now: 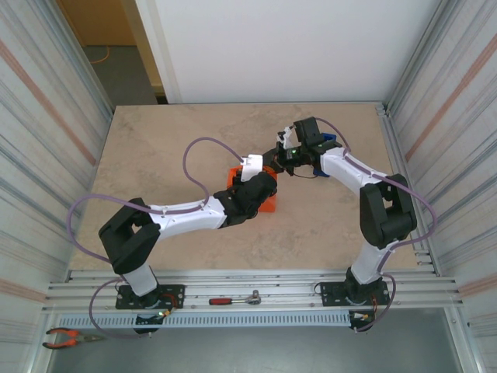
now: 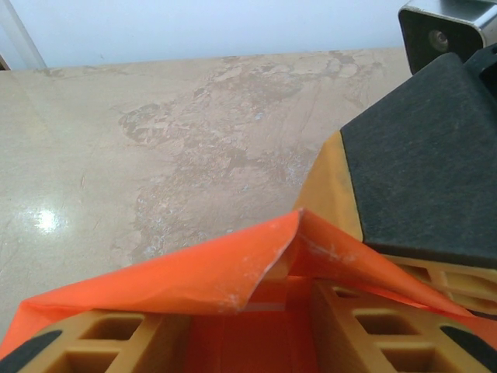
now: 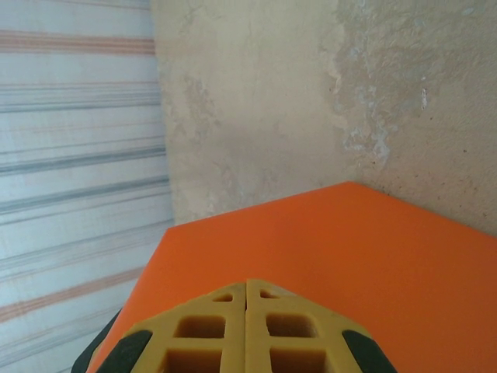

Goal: Wrap the gift box in paper
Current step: Fold the wrapping paper for the gift box.

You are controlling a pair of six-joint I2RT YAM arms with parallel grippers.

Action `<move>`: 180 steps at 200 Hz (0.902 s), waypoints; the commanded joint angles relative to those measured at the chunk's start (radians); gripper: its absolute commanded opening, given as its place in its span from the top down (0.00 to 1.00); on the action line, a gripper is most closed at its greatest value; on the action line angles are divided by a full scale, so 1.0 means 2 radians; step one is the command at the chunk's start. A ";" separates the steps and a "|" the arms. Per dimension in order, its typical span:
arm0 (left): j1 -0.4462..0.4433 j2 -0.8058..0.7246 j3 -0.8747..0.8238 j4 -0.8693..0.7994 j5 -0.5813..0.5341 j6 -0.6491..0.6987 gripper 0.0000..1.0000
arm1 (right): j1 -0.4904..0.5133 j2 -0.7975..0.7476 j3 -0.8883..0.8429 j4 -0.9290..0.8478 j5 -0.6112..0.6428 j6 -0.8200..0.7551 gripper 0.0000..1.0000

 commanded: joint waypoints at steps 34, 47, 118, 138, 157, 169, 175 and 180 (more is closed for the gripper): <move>-0.013 0.051 -0.040 -0.124 0.085 -0.036 0.55 | -0.007 -0.024 -0.014 -0.056 0.005 -0.013 1.00; -0.013 0.051 -0.041 -0.124 0.086 -0.037 0.55 | -0.012 -0.030 -0.015 -0.060 0.007 -0.014 1.00; -0.013 0.053 -0.041 -0.121 0.089 -0.038 0.55 | -0.006 -0.051 -0.049 -0.072 0.016 -0.021 1.00; -0.011 0.051 -0.038 -0.121 0.091 -0.038 0.55 | -0.001 -0.048 -0.065 -0.069 0.021 -0.022 1.00; -0.005 0.042 -0.035 -0.123 0.107 -0.039 0.55 | -0.001 -0.045 -0.083 -0.060 0.024 -0.021 1.00; 0.005 0.029 -0.036 -0.117 0.131 -0.035 0.55 | -0.002 -0.044 -0.093 -0.054 0.026 -0.021 1.00; 0.011 0.021 -0.036 -0.117 0.145 -0.034 0.55 | -0.001 -0.043 -0.098 -0.051 0.028 -0.021 1.00; 0.016 0.013 -0.037 -0.115 0.155 -0.033 0.55 | -0.002 -0.042 -0.101 -0.049 0.028 -0.021 1.00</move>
